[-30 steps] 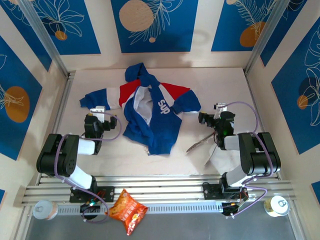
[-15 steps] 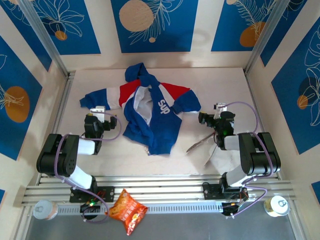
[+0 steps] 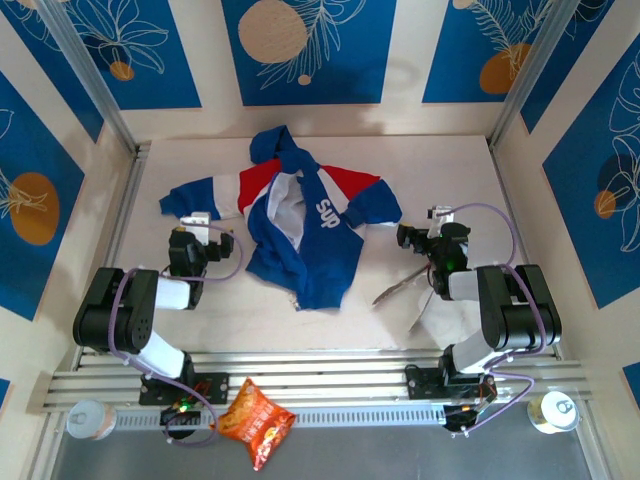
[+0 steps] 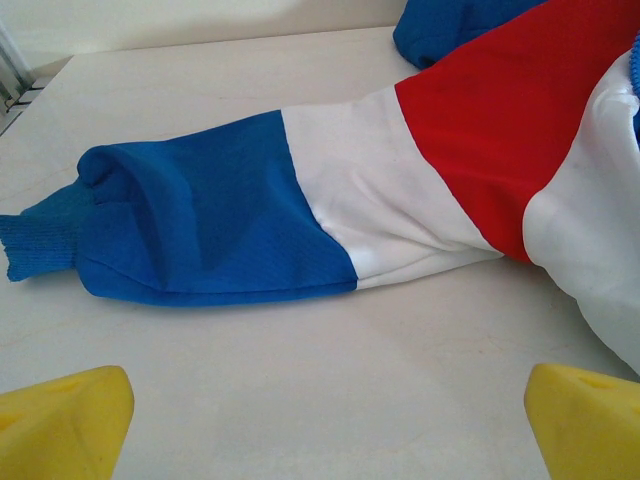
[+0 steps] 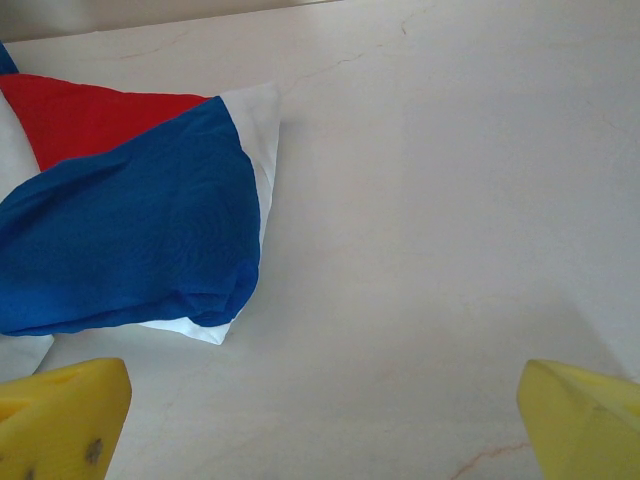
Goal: Zip up the jacket
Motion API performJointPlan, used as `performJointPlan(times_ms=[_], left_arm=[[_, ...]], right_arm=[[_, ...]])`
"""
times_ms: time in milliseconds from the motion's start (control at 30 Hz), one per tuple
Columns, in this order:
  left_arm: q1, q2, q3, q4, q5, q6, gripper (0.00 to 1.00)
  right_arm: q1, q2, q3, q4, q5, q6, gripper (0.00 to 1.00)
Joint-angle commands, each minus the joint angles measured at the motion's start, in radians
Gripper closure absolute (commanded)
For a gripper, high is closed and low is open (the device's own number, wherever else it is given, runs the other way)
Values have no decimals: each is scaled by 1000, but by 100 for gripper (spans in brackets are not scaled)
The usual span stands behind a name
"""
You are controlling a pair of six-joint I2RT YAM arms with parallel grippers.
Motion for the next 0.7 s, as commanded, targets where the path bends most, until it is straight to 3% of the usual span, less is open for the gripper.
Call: performJointPlan(times_ms=[0, 233, 333, 433, 667], left_arm=[[11, 5, 13, 19, 22, 19, 0], [9, 4, -2, 45, -3, 11, 0], [11, -31, -61, 124, -102, -27, 0], [10, -102, -125, 180, -101, -23, 0], [8, -411, -47, -279, -191, -89, 0]], right_arm=[[-8, -2, 21, 24, -7, -9, 1], [-9, -1, 21, 23, -12, -9, 1], [-26, -8, 52, -40, -140, -37, 1], [-29, -35, 68, -88, -129, -28, 1], [-30, -132, 306, -584, -127, 32, 1]])
